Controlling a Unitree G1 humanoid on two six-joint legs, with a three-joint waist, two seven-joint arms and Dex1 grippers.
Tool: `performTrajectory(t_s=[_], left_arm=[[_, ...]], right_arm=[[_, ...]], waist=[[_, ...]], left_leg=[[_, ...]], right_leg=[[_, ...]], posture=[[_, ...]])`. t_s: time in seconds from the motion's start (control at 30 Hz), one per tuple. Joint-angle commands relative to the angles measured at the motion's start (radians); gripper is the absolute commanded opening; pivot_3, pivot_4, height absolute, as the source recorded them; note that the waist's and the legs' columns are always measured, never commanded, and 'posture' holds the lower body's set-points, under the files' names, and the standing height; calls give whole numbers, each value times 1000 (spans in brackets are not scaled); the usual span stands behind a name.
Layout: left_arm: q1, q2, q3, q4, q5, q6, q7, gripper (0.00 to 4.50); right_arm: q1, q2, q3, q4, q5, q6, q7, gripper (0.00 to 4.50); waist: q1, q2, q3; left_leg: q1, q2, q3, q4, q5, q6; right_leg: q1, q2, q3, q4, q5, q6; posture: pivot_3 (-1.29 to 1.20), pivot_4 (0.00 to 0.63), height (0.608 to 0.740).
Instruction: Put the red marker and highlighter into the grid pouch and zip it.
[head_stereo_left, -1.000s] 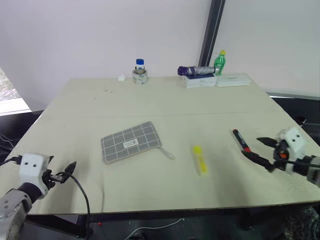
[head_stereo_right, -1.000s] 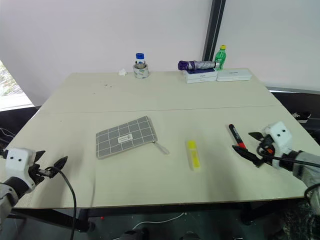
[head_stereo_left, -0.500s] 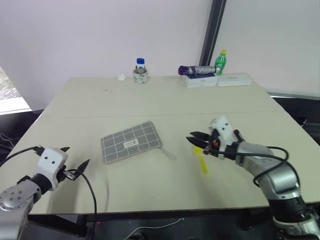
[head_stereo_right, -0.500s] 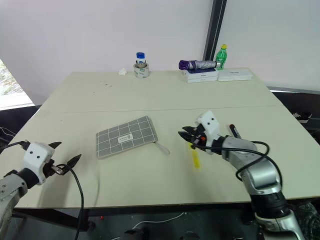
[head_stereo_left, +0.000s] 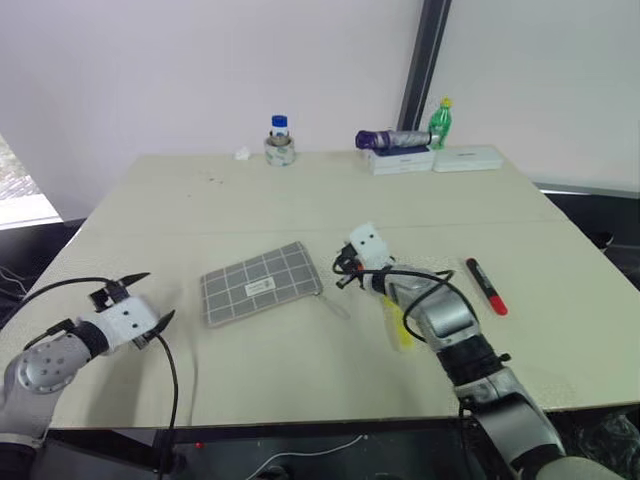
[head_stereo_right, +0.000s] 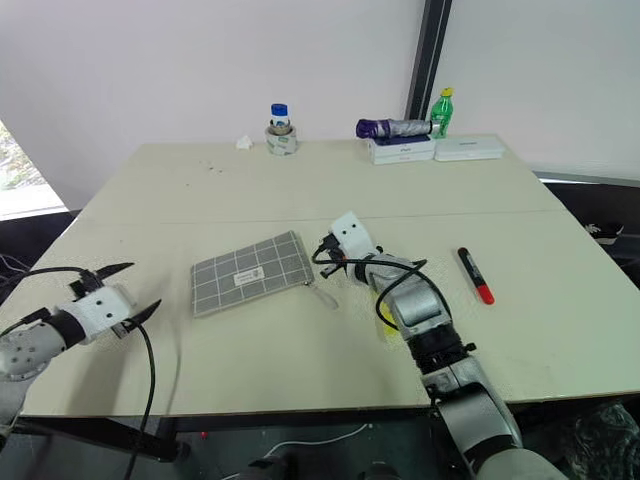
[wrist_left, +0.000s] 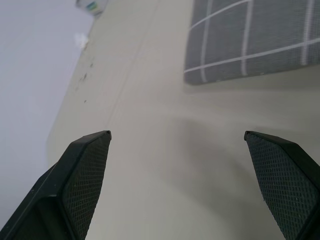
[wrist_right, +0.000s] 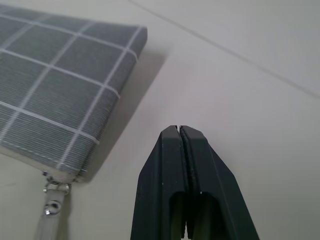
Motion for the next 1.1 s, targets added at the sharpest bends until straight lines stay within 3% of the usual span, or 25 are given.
performTrajectory(t_s=[0.03, 0.4, 1.1], left_arm=[[-72, 22, -39, 85, 18, -110, 6, 4500], [-160, 25, -174, 250, 36, -294, -70, 4500], [-240, 22, -239, 337, 25, -390, -110, 4500]], right_arm=[[-63, 41, -13, 68, -23, -57, -12, 45], [-125, 100, 8, 223, -71, -116, 28, 45], [-189, 178, 46, 386, -162, -306, 153, 45]], waist=[[-1, 0, 0], [-23, 0, 0], [-26, 0, 0]], left_leg=[[0, 0, 0, 0, 0, 0], [0, 0, 0, 0, 1, 0], [1, -2, 0, 2, 1, -1]], right_leg=[[0, 1, 0, 1, 0, 0], [-1, 1, 1, 4, 0, 0], [-2, 1, 1, 10, 0, 0]], posture=[[0, 150, 740], [0, 150, 740], [0, 150, 740]])
